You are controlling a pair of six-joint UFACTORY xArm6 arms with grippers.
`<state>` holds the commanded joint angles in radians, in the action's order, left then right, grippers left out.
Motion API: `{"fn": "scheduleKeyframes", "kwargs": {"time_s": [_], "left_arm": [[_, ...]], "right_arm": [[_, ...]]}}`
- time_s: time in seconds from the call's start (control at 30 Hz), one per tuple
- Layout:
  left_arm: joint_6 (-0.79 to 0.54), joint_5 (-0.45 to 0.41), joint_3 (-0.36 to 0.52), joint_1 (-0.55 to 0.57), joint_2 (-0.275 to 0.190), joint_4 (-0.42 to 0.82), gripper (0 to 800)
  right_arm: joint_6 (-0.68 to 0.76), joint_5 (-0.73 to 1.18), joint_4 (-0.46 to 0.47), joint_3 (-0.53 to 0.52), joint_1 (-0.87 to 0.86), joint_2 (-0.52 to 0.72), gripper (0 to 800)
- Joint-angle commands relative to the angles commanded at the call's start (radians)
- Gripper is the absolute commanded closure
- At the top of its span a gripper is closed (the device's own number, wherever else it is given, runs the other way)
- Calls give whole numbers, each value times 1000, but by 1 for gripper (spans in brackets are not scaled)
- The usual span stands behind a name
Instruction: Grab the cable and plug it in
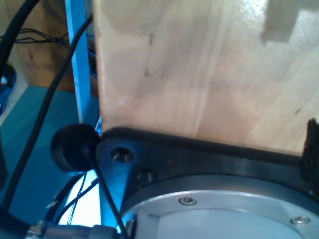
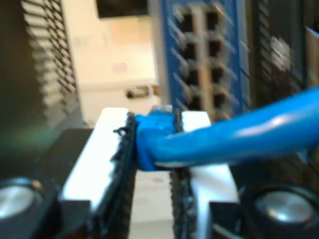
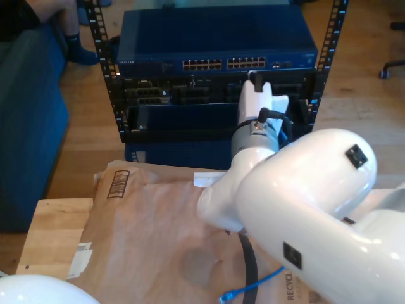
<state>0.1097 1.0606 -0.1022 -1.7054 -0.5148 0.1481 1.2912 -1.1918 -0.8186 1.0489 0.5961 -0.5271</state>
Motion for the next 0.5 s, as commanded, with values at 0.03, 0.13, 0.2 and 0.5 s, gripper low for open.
{"fn": "scheduleKeyframes", "kwargs": {"time_s": [0.03, 0.13, 0.2, 0.5], "left_arm": [[0, 0, 0, 0, 0, 2, 0], [0, 0, 0, 0, 0, 0, 0], [0, 0, 0, 0, 0, 2, 0], [0, 0, 0, 0, 0, 0, 0]], "right_arm": [[6, -3, 18, 9, -9, -12, 800], [11, -26, 46, 48, -44, -58, 800], [12, -26, 57, 71, -54, -84, 800], [12, -28, 157, 86, -112, -121, 800]]}}
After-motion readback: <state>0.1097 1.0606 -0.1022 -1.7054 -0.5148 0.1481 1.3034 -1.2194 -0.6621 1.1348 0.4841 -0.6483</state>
